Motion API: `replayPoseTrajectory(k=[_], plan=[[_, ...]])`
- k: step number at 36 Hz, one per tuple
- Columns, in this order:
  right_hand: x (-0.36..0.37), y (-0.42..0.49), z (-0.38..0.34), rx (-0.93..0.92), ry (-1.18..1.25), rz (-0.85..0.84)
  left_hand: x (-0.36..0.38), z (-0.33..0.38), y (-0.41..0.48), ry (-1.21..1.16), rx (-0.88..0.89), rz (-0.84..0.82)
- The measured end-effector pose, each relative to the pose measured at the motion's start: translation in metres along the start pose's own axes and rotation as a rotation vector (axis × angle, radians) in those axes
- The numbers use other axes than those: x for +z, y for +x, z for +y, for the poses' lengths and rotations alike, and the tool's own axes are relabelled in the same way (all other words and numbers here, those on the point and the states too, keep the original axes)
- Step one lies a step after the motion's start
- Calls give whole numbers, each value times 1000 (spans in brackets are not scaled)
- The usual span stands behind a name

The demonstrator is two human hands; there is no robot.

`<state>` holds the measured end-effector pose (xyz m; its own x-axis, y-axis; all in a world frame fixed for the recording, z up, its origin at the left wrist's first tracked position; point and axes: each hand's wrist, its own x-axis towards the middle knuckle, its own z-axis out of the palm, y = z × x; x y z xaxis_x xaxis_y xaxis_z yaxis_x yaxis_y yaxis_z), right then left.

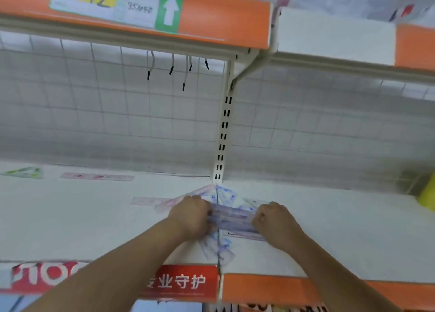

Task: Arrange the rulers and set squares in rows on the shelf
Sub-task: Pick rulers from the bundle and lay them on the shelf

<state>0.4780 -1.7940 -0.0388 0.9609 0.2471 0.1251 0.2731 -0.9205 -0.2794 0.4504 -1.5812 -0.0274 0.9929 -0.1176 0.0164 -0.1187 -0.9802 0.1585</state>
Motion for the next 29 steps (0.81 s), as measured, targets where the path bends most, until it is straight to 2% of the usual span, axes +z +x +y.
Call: replayPoseTrajectory(k=[3,8,13,20,29], plan=[[-2,-1,8,-21,22,-110,3,2,-1,9,-8,2],[-3,1,12,-44,52,-147,7,-1,-3,15,-27,-19],[-1,4,13,-67,-6,-141,11,-4,-2,15,-45,-18],[-5,2,11,0,-51,-88,15,-6,1,3,-58,-13],[-6,0,14,64,63,-96,19,-3,7,24,-43,-11]])
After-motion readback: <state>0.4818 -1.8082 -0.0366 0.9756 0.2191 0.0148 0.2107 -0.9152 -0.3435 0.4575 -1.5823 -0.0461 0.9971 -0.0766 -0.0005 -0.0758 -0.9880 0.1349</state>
